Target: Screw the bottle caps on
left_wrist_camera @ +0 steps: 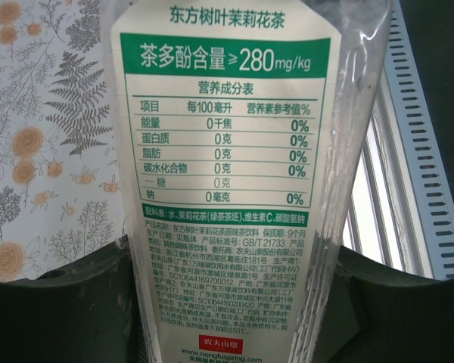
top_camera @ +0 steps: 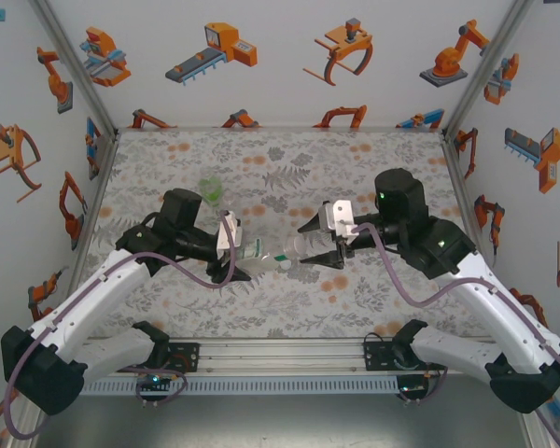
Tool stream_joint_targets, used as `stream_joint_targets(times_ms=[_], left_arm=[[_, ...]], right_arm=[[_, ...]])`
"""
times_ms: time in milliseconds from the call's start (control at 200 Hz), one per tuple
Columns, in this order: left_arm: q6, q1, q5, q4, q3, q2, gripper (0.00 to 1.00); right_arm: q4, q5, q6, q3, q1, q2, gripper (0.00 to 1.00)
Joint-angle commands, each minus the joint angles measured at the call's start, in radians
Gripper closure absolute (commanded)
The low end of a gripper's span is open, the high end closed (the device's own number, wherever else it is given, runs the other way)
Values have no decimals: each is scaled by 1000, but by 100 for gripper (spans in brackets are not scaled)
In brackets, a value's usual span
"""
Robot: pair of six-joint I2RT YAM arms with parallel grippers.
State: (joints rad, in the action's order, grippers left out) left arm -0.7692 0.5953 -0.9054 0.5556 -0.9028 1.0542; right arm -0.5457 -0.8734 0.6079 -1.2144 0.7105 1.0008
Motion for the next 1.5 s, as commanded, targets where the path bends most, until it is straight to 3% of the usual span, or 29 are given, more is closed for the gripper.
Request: stream_joint_targets(times_ms=[0,451,801,866,976,1091,1297,1457,1497], left_arm=[[-27,1,-44,22,-29,2,100],[-28,1,-40,23,-31,12,100],[-33,1,-9,18,-31,5,100],[-29,1,25,4,-28,-5,100],[8,1,117,-82,8,-41,100],[43,1,229,-175,54,-82,100],[70,1,353,-247,82,-114,100],[82,3,408,-276,95,-124,100],[84,3,415,-282,97,-124,100]], right_arm=[[37,-38,26,1,7,2,46],[92,-60,-20,18,7,16,47],[115,-31,-99,48,9,0,67],[175,7,-189,77,9,-12,73],[269,90,-385,125,9,-26,91],[354,207,-637,167,9,-31,100],[511,513,-1252,280,9,-33,100],[441,605,-1676,289,6,-7,100],[418,593,-1722,276,3,4,100]])
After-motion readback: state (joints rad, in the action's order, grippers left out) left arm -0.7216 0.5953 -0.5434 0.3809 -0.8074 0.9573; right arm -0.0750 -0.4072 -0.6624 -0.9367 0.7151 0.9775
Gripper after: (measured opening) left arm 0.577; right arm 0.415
